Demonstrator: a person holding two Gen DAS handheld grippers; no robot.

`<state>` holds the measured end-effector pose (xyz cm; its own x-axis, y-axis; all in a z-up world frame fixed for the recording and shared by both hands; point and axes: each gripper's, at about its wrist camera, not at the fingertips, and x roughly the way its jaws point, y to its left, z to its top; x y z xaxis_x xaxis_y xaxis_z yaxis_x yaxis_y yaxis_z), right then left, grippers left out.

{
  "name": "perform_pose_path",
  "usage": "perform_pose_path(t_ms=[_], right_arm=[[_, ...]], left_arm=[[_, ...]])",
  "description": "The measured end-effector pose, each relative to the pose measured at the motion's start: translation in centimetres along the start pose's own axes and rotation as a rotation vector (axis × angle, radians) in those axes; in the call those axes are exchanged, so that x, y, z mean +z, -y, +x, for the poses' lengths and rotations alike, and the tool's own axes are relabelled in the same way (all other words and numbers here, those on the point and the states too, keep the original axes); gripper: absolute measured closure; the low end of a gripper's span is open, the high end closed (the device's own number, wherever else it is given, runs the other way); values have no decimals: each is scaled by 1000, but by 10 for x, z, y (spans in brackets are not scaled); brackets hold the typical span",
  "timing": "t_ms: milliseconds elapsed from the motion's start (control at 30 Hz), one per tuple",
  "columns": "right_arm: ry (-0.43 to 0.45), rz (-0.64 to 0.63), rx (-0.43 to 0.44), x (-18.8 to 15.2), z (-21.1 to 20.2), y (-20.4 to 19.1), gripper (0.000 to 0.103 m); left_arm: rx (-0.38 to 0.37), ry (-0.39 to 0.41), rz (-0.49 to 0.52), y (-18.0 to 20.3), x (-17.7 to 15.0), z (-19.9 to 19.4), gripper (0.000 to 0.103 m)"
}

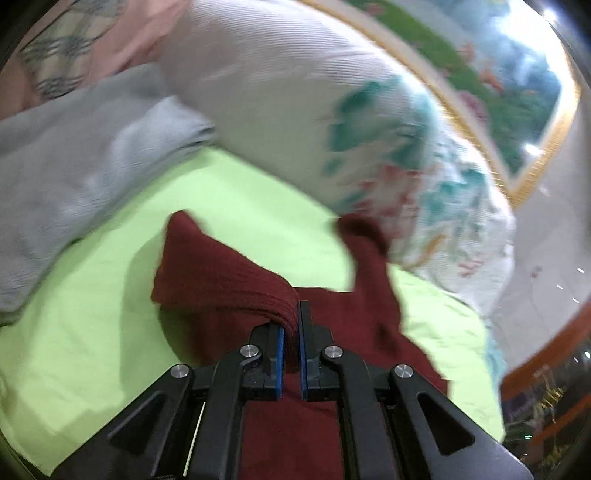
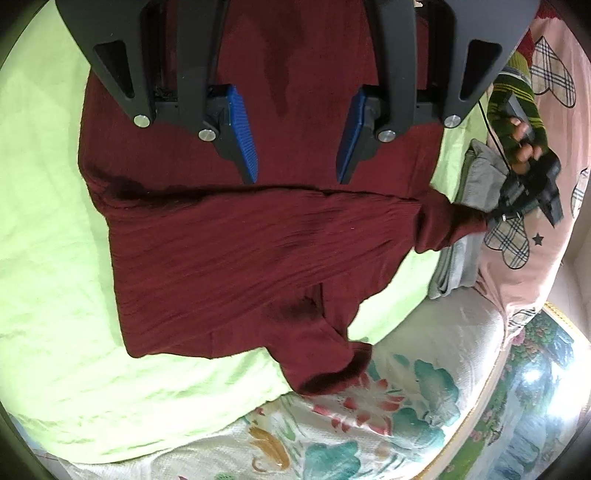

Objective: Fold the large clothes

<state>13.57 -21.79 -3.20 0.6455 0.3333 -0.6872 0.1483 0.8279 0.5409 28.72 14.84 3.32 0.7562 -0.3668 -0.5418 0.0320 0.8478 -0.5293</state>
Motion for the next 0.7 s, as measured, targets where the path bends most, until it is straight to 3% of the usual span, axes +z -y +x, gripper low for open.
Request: perform_pose_path(t_ms=[167, 433, 700], right_arm=[[37, 24, 0, -2, -13, 7, 58], [101, 84, -47, -1, -37, 35, 58], [115, 119, -70, 2, -48, 50, 58]], left_arm=[[-154, -42, 68, 79, -27, 32, 99], [-242, -231, 203, 193, -132, 121, 99], [-229, -398, 246, 209, -186, 179, 97]])
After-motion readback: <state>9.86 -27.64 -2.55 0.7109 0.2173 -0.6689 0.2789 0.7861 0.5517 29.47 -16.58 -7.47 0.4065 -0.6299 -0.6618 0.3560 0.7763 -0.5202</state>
